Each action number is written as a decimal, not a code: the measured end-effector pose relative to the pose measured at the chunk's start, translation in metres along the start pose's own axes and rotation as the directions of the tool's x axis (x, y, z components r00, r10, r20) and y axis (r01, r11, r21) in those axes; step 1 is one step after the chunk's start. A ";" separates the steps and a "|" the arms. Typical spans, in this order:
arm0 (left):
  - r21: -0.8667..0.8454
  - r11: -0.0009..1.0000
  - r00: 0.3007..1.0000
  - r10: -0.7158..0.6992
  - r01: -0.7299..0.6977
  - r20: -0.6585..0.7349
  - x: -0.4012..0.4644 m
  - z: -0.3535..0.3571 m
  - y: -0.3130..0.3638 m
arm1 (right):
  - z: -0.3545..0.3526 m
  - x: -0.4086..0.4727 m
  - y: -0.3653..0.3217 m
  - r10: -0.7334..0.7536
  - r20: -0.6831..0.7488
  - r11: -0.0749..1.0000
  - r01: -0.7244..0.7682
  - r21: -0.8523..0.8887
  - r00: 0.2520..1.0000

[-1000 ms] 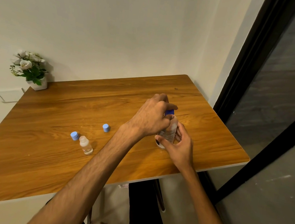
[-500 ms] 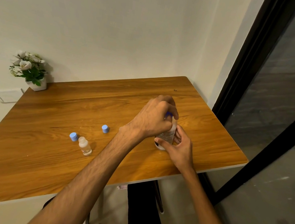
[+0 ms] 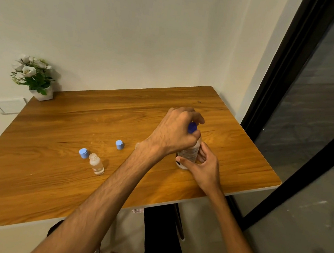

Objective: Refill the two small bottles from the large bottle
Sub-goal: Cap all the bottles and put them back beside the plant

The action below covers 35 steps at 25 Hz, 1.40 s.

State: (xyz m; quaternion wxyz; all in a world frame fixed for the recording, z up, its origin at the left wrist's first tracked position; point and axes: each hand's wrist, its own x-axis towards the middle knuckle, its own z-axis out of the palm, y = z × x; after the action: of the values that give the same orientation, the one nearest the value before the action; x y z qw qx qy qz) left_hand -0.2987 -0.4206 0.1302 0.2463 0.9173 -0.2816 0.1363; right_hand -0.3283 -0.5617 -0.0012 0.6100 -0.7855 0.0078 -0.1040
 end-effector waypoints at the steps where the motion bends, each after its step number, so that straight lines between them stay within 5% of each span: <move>1: 0.001 1.000 1.000 0.004 -0.004 0.006 -0.001 0.001 -0.001 | -0.001 0.000 -0.001 0.010 0.010 1.000 -0.010 -0.013 1.000; 5: -0.033 0.999 1.000 0.012 -0.012 -0.002 -0.004 -0.001 -0.005 | -0.008 -0.003 -0.016 0.032 -0.024 0.997 -0.034 -0.063 0.999; 8: -0.120 0.992 0.992 -0.051 0.037 -0.115 -0.013 -0.010 -0.016 | -0.013 -0.009 -0.052 -0.142 -0.168 0.988 0.129 -0.085 0.976; 12: -0.090 0.945 0.897 -0.327 0.314 -0.298 -0.040 -0.025 -0.071 | 0.010 -0.020 -0.094 -0.360 -0.204 0.933 0.356 -0.054 0.910; 15: 0.157 0.788 0.803 -0.580 0.596 -0.137 -0.056 -0.023 -0.117 | 0.057 -0.022 -0.094 -0.315 -0.070 0.949 0.312 -0.052 0.947; 19: 0.440 0.657 0.696 -0.712 0.612 0.095 -0.065 -0.009 -0.148 | 0.109 -0.016 -0.057 -0.035 0.114 0.932 0.074 -0.355 0.993; 23: 0.356 0.707 0.724 -0.681 0.611 0.111 -0.069 0.000 -0.155 | 0.128 -0.016 -0.035 -0.021 0.131 0.927 0.068 -0.370 0.991; 29: -0.066 0.814 0.815 -0.579 0.577 -0.020 -0.080 -0.018 -0.117 | 0.122 -0.020 -0.028 0.026 0.091 0.934 0.009 -0.358 0.995; 35: 0.098 0.892 0.897 -0.438 0.441 -0.054 -0.084 -0.006 -0.095 | 0.121 -0.019 -0.023 0.009 0.086 0.937 0.022 -0.348 0.996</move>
State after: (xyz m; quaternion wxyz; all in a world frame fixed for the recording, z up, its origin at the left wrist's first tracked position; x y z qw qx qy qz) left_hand -0.3111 -0.3109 0.0672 0.2250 0.9670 -0.0555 0.1061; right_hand -0.3286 -0.4378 -0.0106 0.4605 -0.8850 -0.0029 -0.0687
